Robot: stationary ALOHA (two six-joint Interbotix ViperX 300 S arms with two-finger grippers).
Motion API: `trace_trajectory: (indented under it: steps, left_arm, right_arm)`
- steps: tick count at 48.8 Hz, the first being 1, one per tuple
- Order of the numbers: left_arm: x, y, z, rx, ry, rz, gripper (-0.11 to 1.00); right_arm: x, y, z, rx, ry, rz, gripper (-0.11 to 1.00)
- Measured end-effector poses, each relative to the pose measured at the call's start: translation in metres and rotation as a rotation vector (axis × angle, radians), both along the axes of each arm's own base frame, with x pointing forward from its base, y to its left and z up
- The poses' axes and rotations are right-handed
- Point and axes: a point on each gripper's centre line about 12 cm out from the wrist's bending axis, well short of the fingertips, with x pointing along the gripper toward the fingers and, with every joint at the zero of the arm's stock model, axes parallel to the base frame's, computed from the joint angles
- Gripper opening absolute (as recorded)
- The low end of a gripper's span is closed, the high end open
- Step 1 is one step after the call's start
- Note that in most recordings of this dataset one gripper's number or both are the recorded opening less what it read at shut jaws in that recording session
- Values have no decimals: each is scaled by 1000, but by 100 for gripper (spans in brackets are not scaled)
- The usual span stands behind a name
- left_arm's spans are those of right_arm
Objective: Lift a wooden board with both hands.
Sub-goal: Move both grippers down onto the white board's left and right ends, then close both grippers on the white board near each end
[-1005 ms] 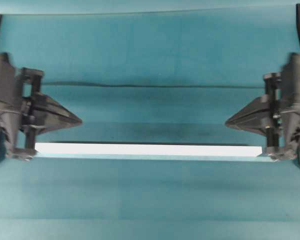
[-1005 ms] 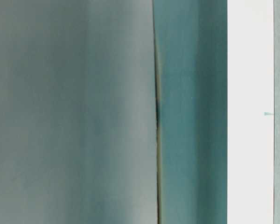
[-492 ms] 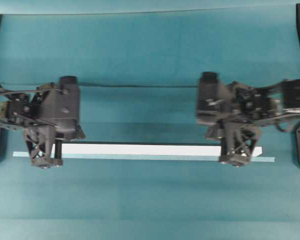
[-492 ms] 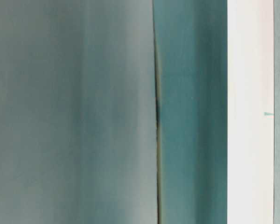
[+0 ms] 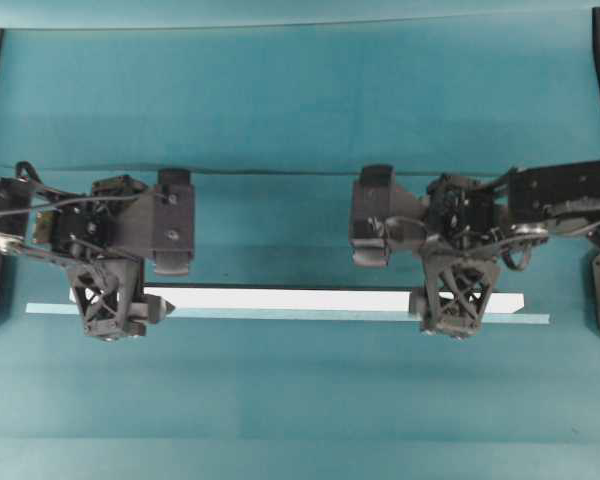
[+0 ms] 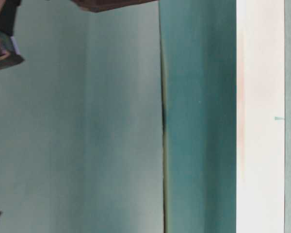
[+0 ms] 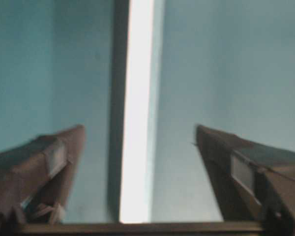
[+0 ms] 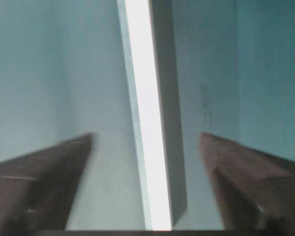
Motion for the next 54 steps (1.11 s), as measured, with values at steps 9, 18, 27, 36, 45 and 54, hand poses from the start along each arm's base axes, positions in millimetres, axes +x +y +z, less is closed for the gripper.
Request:
trace_trajectory:
  steps: [9, 18, 27, 36, 45, 54]
  left_arm:
    - [-2, 0, -27, 1, 51, -1, 96]
    - [4, 1, -56, -1, 66, 7, 96]
    - [12, 2, -78, -1, 71, 6, 96]
    - [14, 7, -94, -1, 84, 20, 96]
    - [12, 8, -106, -2, 92, 25, 96]
    - [12, 8, -110, -1, 86, 23, 96]
  right_arm:
    - [1, 0, -15, -2, 6, 0, 95]
    - [3, 2, -41, -5, 22, 0, 95]
    - [6, 5, -63, -8, 46, 9, 95]
    - [6, 5, -78, -10, 48, 7, 95]
    - [2, 6, -96, -13, 67, 9, 95]
    - [4, 6, -98, -14, 50, 9, 95]
